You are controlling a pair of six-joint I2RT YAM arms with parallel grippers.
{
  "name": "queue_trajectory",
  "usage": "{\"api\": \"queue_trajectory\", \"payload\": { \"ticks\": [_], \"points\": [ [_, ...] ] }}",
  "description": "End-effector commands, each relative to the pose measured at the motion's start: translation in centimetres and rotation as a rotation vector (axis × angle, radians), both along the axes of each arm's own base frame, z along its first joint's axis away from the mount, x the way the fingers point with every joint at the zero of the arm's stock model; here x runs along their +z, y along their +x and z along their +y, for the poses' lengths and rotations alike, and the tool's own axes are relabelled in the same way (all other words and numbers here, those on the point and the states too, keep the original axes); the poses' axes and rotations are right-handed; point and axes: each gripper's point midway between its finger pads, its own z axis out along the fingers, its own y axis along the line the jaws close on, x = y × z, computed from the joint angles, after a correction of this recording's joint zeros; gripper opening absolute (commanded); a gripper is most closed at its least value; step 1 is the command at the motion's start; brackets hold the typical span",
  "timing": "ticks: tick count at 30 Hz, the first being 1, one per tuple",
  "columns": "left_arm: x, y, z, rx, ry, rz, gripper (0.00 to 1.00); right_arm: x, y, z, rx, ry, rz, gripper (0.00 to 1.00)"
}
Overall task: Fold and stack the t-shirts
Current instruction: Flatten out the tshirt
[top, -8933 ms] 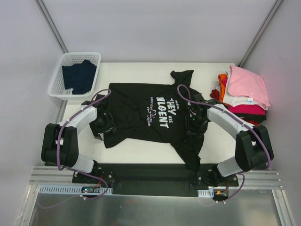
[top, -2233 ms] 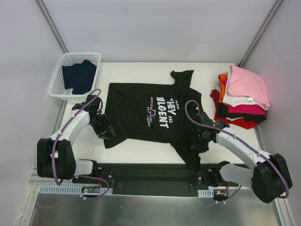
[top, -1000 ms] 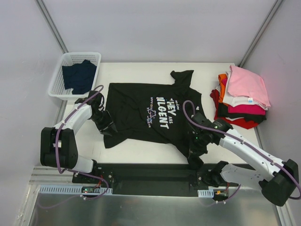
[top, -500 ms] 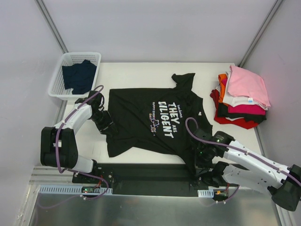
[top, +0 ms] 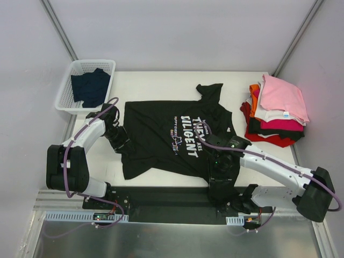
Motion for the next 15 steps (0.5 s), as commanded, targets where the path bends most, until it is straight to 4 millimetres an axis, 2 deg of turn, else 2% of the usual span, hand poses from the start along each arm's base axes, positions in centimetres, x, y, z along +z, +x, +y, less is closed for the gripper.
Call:
{"api": "queue_trajectory", "payload": {
  "ticks": [1, 2, 3, 4, 5, 6, 8, 9, 10, 11, 13, 15],
  "points": [
    [0.0, -0.8, -1.1, -0.006, -0.023, 0.0, 0.38, 0.0, 3.4, 1.4, 0.057, 0.002, -0.057, 0.33],
    [-0.2, -1.2, -1.4, -0.014, -0.022, 0.007, 0.38, -0.7, 4.3, 1.9, 0.047, -0.006, -0.038, 0.26],
    [-0.3, -1.4, -2.1, -0.023, -0.025, 0.001, 0.38, -0.9, 5.4, 2.9, 0.05, 0.012, -0.042, 0.12],
    [-0.9, -2.2, -2.3, -0.029, -0.021, 0.018, 0.38, -1.3, 6.7, 4.2, 0.079, 0.054, -0.061, 0.04],
    [-1.1, -2.6, -2.6, -0.036, -0.021, 0.023, 0.38, -1.6, 7.8, 4.7, 0.08, 0.054, -0.06, 0.01],
    [-1.3, -2.7, -2.9, -0.032, -0.02, 0.02, 0.38, -2.5, 9.5, 6.2, 0.096, 0.053, -0.058, 0.01],
    [-2.0, -3.4, -3.2, -0.049, -0.001, 0.027, 0.38, -3.4, 11.5, 7.1, 0.134, 0.052, -0.051, 0.01],
    [-2.2, -3.5, -3.3, -0.046, 0.001, 0.029, 0.38, -4.7, 12.3, 7.6, 0.141, 0.038, -0.022, 0.01],
    [-2.4, -3.3, -3.3, -0.047, 0.004, 0.02, 0.38, -4.3, 13.6, 8.9, 0.144, 0.075, -0.025, 0.01],
    [-2.6, -3.3, -3.2, -0.046, 0.01, 0.02, 0.37, -4.5, 14.5, 9.3, 0.141, 0.091, -0.02, 0.01],
    [-2.7, -3.0, -3.2, -0.045, 0.014, 0.015, 0.38, -4.5, 15.6, 10.5, 0.138, 0.131, -0.006, 0.01],
    [-2.7, -3.0, -3.1, -0.045, 0.019, 0.011, 0.38, -4.4, 16.2, 10.7, 0.144, 0.144, -0.004, 0.01]
  ]
}}
